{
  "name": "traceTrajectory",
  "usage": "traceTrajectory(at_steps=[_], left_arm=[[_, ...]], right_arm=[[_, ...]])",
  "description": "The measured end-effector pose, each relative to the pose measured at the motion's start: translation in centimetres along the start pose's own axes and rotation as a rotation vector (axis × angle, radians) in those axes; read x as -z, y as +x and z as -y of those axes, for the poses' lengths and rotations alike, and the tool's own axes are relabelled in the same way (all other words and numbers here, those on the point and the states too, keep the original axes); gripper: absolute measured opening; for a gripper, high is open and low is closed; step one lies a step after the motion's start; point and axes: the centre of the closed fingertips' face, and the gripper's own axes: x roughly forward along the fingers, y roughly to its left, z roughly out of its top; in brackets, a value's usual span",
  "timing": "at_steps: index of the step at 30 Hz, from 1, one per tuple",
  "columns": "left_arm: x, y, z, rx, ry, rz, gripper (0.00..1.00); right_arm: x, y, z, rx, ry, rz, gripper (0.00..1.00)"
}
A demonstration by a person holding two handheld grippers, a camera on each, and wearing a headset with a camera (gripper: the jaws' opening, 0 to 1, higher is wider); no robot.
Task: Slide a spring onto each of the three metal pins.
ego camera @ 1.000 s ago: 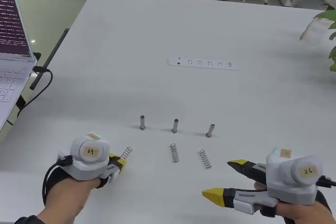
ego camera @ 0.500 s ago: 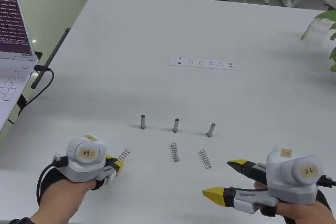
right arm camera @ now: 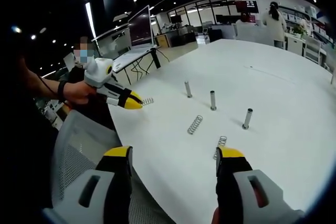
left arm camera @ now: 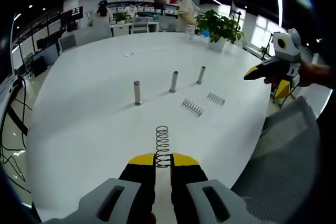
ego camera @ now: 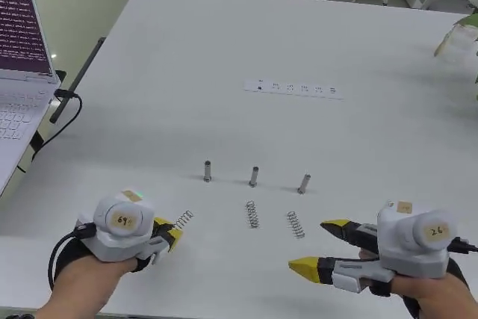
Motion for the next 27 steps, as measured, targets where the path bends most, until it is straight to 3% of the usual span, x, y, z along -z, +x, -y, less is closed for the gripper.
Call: traceTrajectory(at_steps=[15,27], left_arm=[[-2.7,-0.2,3.9,0.084,0.095,0.042,0.02],[-4.3,-0.4,6.2,0.130,0.150,0.068,0.02]], right_arm=[[-1.2,1.7,-0.9,-0.069,-0.036,-0.014,0.58],[-2.6,2.6,-1.5,-0.122,-0.077,-0.014,0.50]])
